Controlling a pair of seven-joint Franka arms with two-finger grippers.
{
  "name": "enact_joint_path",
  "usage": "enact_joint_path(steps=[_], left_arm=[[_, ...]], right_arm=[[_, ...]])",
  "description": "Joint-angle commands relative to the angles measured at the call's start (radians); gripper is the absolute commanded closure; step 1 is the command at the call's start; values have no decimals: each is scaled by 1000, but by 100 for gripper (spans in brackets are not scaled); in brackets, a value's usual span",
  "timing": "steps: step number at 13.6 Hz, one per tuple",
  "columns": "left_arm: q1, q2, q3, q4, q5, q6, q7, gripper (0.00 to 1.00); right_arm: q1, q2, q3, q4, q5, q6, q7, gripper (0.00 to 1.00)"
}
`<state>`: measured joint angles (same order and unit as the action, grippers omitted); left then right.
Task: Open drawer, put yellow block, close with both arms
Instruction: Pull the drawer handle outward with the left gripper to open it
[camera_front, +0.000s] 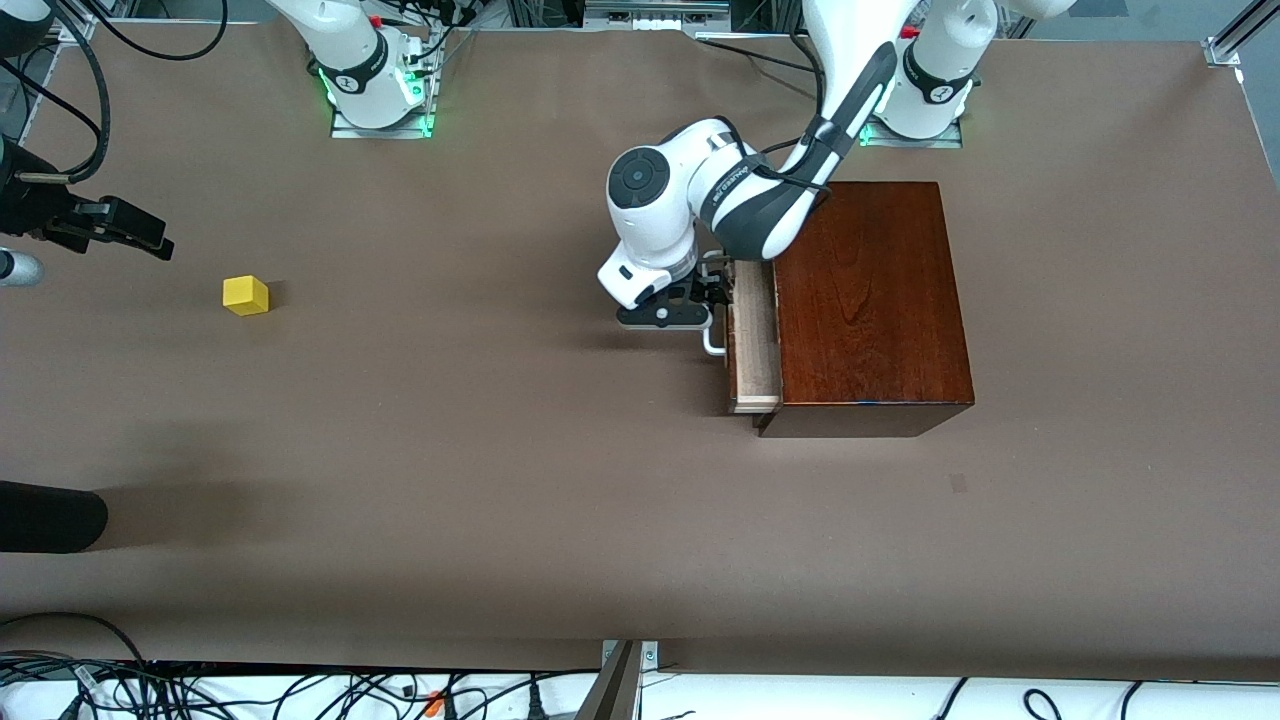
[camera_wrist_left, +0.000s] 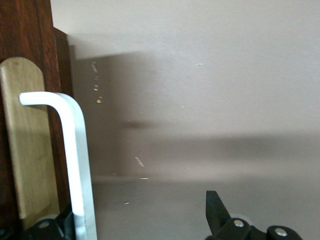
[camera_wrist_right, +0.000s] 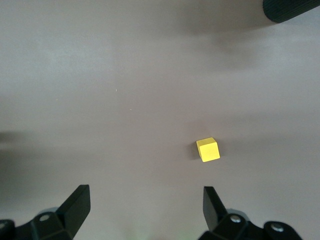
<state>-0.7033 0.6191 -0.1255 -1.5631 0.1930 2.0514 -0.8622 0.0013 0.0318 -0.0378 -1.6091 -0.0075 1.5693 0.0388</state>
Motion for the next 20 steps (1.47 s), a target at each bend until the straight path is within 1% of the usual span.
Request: enact_joint_path(steps=[1,4,6,10,14,18,19,20], left_arm=[[-13,73,-3,96,-32,16,8,0],[-13,86,-3,120,-55,21,8,0],[-16,90,-3,123,-81,58,6,0],[-18,96,-3,135,-92,67,6,0],[-54,93,-2,132,-76,55,-6,0],[-59,93,4,133,-72,55,2,0],[-56,88,7,133,-72,49,3,0],[-56,82,10,133,-70,14,3,0]], right_arm=[[-10,-23,7,-6,-9,-5,-4,0],[-10,-23,7,-3,-14,-6,-8,0],[-10,-20,6,-3,-6,-6,-5,0],[-10,-20,6,-3,-6,2,-5,0],[-10,-26,6,-3,-9,2,7,0],[-10,-27,7,-14,-8,3,9,0],[-10,-27,7,-14,-11,5,9,0],[-10,-26,6,-14,-11,8,3,0]])
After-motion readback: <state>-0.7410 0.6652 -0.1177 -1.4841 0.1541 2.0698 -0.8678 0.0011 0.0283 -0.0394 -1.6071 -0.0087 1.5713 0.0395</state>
